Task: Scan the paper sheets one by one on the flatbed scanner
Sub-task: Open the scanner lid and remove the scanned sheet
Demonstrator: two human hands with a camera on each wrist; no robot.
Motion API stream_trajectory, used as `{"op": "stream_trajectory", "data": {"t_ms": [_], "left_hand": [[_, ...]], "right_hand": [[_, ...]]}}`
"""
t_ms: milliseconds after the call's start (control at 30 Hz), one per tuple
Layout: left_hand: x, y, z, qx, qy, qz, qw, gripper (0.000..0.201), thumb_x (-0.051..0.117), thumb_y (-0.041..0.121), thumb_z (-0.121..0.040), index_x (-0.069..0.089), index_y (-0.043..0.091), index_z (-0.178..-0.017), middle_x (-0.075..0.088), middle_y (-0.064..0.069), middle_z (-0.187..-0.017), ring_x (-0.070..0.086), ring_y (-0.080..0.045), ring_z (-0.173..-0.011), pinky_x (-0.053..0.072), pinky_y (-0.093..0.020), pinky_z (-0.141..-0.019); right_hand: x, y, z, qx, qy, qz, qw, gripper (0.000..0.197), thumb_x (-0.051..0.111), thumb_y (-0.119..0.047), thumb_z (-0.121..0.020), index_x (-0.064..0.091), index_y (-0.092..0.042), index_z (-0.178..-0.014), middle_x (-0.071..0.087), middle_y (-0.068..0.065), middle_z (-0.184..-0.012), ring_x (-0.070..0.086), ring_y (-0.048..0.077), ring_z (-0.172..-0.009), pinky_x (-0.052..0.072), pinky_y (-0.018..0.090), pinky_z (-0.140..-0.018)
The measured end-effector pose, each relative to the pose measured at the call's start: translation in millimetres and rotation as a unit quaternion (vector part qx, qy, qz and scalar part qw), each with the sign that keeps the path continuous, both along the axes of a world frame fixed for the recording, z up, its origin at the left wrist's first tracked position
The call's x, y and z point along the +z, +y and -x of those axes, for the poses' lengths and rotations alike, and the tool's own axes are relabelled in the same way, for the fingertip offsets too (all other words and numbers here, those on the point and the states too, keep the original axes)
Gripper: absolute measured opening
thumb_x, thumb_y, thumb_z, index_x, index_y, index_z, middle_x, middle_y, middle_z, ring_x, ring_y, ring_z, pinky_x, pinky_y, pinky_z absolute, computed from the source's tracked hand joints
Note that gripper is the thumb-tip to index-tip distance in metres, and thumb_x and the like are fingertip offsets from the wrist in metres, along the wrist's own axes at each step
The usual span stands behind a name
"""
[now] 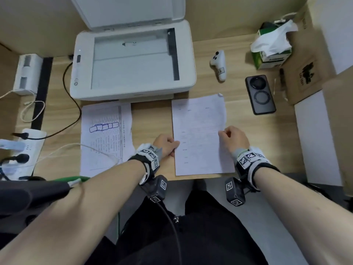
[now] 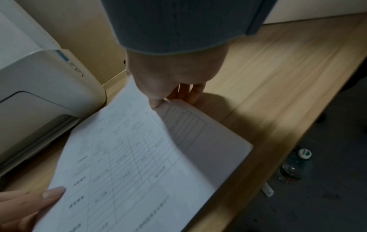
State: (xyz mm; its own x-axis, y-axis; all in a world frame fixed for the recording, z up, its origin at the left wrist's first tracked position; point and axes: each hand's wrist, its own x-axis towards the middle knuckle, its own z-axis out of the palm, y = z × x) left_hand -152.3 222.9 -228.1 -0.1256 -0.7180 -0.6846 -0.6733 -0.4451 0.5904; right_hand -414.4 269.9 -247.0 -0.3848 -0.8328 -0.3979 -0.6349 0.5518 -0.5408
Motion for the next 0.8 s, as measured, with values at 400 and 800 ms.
{"op": "stream_trajectory", "data": {"t_ms": [400,800], "left_hand": [[9,-31,-33,-0.060,-0.105,0.017,0.993,0.043,0.058,0.059,-0.068,0.068,0.018,-0.060,0.067,-0.002,-0.055,0.066,-0.019,-0.054,0.058,-0.039,-0.072],[23,-65,-228,0.057,-0.163,0.115,0.978,0.014,0.053,0.016,-0.087,0.066,0.019,-0.086,0.068,-0.002,-0.098,0.062,-0.022,-0.085,0.051,-0.030,-0.075]], "right_hand": [[4,-31,-34,0.010,0.049,-0.018,0.999,0.003,0.054,-0.017,-0.087,0.052,-0.017,-0.086,0.061,-0.001,-0.077,0.056,0.026,-0.071,0.043,0.034,-0.061],[6,-113,-241,0.124,-0.057,-0.026,0.990,0.022,0.065,-0.041,-0.089,0.062,-0.021,-0.080,0.067,0.001,-0.083,0.064,0.026,-0.085,0.051,0.035,-0.078]]}}
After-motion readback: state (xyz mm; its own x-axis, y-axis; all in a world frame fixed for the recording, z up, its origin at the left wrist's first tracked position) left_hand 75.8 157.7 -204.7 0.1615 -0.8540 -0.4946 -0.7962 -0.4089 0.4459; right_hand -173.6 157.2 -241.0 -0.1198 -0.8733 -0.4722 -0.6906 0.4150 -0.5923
